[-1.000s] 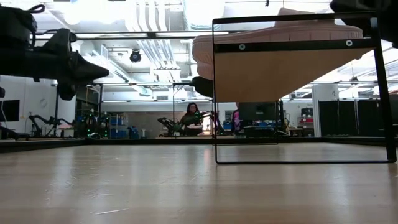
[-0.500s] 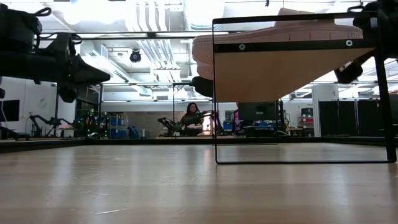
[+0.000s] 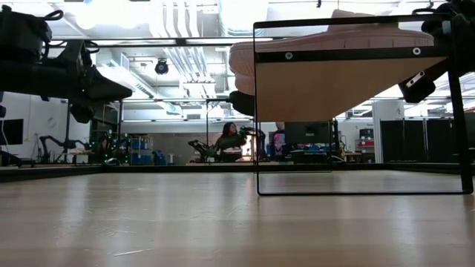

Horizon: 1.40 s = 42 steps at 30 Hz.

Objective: Pick and place slides into the shelf
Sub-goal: Return to Home Position

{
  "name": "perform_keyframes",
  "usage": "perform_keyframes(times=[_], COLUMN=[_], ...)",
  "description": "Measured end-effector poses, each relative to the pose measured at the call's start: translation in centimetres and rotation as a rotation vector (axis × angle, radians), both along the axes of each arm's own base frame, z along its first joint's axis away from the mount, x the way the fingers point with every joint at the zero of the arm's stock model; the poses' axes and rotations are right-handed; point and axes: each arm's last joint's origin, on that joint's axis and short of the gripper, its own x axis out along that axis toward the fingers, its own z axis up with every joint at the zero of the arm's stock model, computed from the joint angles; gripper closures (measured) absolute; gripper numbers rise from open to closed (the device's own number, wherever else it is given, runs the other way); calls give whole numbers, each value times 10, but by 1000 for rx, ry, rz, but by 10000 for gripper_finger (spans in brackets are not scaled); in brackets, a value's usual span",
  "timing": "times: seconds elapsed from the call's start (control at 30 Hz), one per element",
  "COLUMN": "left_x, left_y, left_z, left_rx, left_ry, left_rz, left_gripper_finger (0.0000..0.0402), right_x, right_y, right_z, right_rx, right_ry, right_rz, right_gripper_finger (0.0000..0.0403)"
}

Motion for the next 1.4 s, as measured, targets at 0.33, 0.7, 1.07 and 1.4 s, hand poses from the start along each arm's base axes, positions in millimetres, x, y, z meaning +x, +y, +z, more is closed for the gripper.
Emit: perform_keyframes(times=[0.33, 0.7, 1.07, 1.4], left_x=[0, 0, 0, 0], left_y=[0, 0, 0, 0], left_z=[-1, -1, -1, -1], left_rx=[-3, -2, -1, -2], left_ry=[6, 5, 4, 5], left_rz=[0, 0, 0, 0], left_gripper_finger=[402, 402, 402, 402], right_x=[-1, -1, -1, -1], right_y=[1, 3, 3, 3], right_z=[7, 4, 0, 0], right_rx=[-104, -153, -61, -61], right_ry=[-96, -82, -20, -18], right_rz=[47, 101, 103, 104], right_gripper_finger=[394, 394, 394, 394])
